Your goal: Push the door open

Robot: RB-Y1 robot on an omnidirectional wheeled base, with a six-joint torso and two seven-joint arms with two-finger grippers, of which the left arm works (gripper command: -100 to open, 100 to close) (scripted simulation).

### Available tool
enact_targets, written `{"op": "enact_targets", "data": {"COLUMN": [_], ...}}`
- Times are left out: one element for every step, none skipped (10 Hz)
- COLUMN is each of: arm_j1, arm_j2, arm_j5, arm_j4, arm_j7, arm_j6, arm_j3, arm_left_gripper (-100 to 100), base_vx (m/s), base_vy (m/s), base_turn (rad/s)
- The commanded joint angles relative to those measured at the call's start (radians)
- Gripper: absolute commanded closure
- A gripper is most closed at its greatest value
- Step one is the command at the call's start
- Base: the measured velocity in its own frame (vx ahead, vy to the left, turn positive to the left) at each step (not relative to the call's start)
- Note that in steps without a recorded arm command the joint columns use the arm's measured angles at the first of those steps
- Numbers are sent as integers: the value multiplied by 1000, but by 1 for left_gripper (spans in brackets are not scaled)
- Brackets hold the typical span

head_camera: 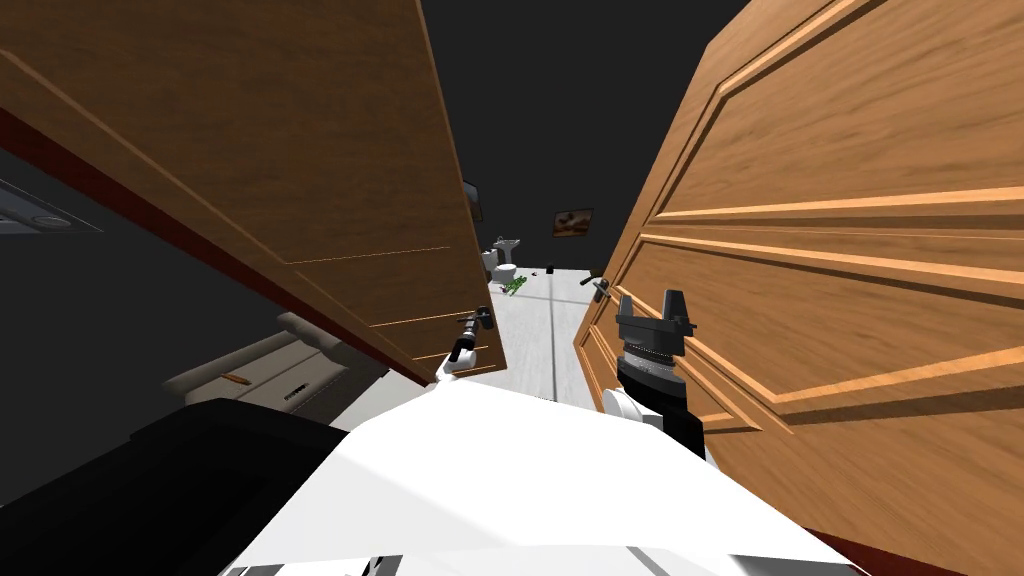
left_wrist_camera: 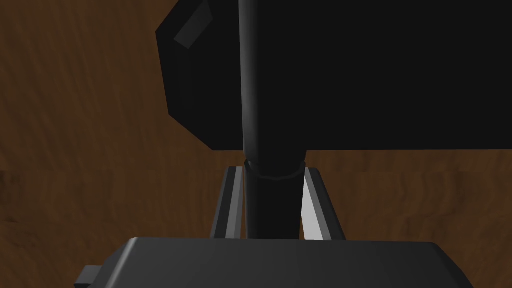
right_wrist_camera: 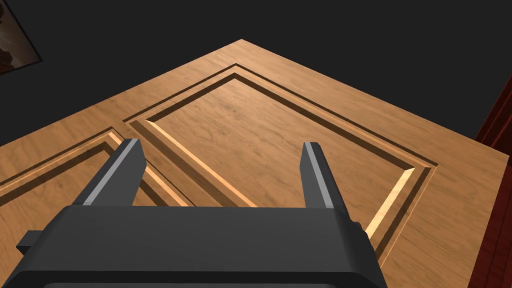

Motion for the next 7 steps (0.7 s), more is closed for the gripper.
{"op": "enact_targets", "data": {"arm_j1": [-13, -16, -21, -24, -29, -34, -38], "arm_j2": [4, 4, 3, 2, 1, 0, -1], "arm_j5": [2, 2, 4, 4, 6, 7, 8], "arm_j4": [18, 22, 28, 32, 38, 44, 50], "arm_j7": [-6, -7, -9, -10, -13, -15, -16], "arm_j6": [-7, -7, -5, -5, -3, -2, -1], "arm_j3": [32, 41, 57, 66, 82, 96, 111], "arm_left_gripper": [100, 100, 100, 100, 100, 100, 100], "base_vx": [139, 115, 132, 132, 141, 156, 175], "base_vy": [-75, -61, -76, -83, -72, -68, -87], "base_turn": [77, 73, 77, 77, 82, 84, 107]}}
